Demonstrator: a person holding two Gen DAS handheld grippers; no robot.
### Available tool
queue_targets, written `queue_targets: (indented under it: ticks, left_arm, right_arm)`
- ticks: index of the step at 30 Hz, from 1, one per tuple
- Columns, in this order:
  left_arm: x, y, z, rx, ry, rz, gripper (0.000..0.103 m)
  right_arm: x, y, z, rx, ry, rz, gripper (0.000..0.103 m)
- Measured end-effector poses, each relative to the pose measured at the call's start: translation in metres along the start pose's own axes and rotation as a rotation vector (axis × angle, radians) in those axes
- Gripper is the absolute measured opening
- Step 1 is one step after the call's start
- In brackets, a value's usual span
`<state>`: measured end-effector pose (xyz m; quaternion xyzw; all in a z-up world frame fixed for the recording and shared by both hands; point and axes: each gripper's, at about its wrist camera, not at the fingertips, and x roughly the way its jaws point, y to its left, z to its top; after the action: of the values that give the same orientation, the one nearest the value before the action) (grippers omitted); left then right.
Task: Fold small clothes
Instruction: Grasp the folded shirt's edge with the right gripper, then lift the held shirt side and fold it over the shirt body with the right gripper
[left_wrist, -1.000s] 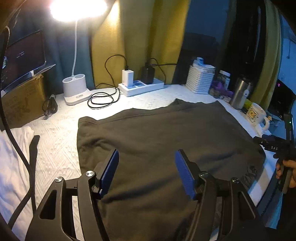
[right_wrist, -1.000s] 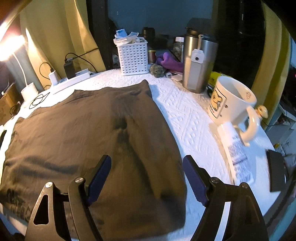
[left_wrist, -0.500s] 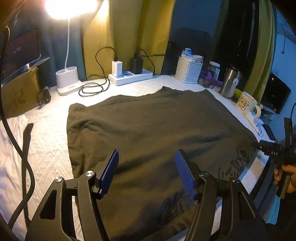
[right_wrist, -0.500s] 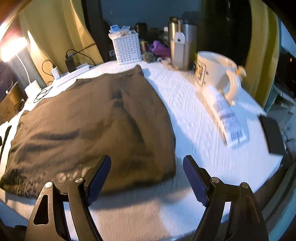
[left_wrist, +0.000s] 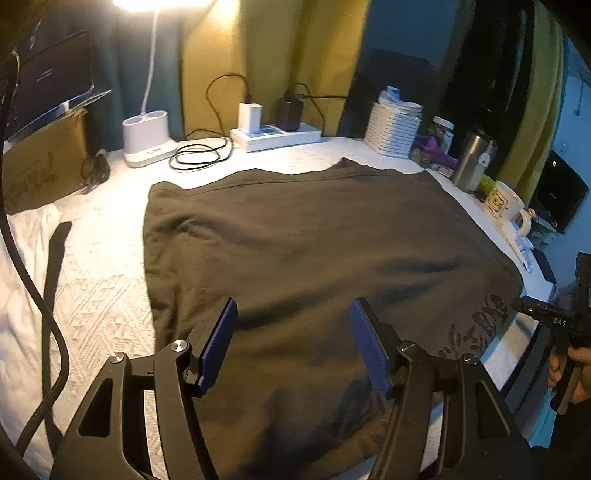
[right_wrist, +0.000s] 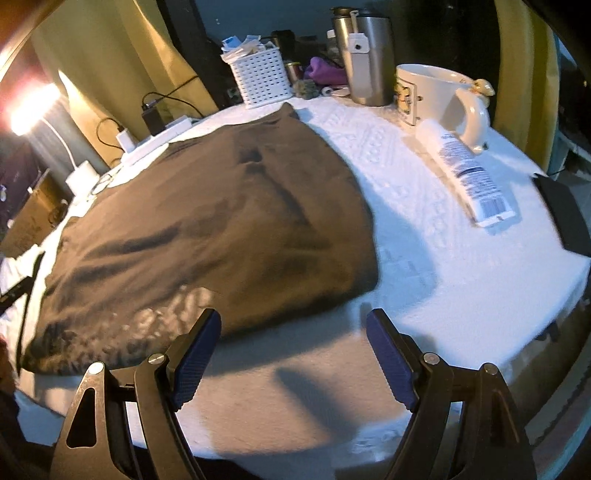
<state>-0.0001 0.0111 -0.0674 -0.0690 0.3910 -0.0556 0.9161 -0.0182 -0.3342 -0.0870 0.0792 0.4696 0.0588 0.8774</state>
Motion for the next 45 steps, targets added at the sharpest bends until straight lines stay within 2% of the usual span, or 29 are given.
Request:
queue_targets:
  ticks: [6,14,21,23,24,25,29,30,31,39,45]
  left_arm:
    - [0.008,0.015,0.001,-0.032,0.022,0.029,0.064]
    - [0.022,0.016,0.006,-0.025,0.057,0.051,0.064]
    - [0.029,0.026,0.015,-0.047,0.071,0.092,0.064]
    - [0.031,0.028,0.018,-0.050,0.076,0.101,0.064]
    - [0.032,0.028,0.019,-0.050,0.078,0.105,0.064]
    - [0.033,0.029,0.020,-0.049,0.080,0.107,0.064]
    - [0.038,0.030,0.026,-0.045,0.090,0.115,0.064]
    - [0.039,0.030,0.027,-0.043,0.090,0.116,0.064]
    - [0.040,0.030,0.030,-0.042,0.090,0.117,0.064]
    - [0.042,0.041,0.042,-0.060,0.081,0.127,0.064]
    - [0.038,0.058,0.041,-0.092,0.064,0.128,0.064]
  right_arm:
    - [0.014,0.006,0.015,0.007,-0.025,0.020,0.093]
    - [0.035,0.009,0.040,0.012,-0.057,0.034,0.093]
    - [0.056,0.016,0.064,0.004,-0.079,0.080,0.092]
    - [0.063,0.029,0.068,-0.074,-0.077,0.049,0.074]
    - [0.065,0.031,0.069,-0.084,-0.077,0.041,0.059]
    - [0.068,0.034,0.073,-0.090,-0.079,0.042,0.051]
    - [0.076,0.033,0.082,-0.080,-0.066,0.064,0.035]
    - [0.077,0.032,0.082,-0.077,-0.062,0.064,0.026]
    - [0.078,0.030,0.084,-0.071,-0.060,0.070,0.022]
    - [0.076,0.031,0.090,-0.074,-0.055,0.090,0.016]
    - [0.056,0.043,0.099,-0.087,-0.094,0.088,0.014]
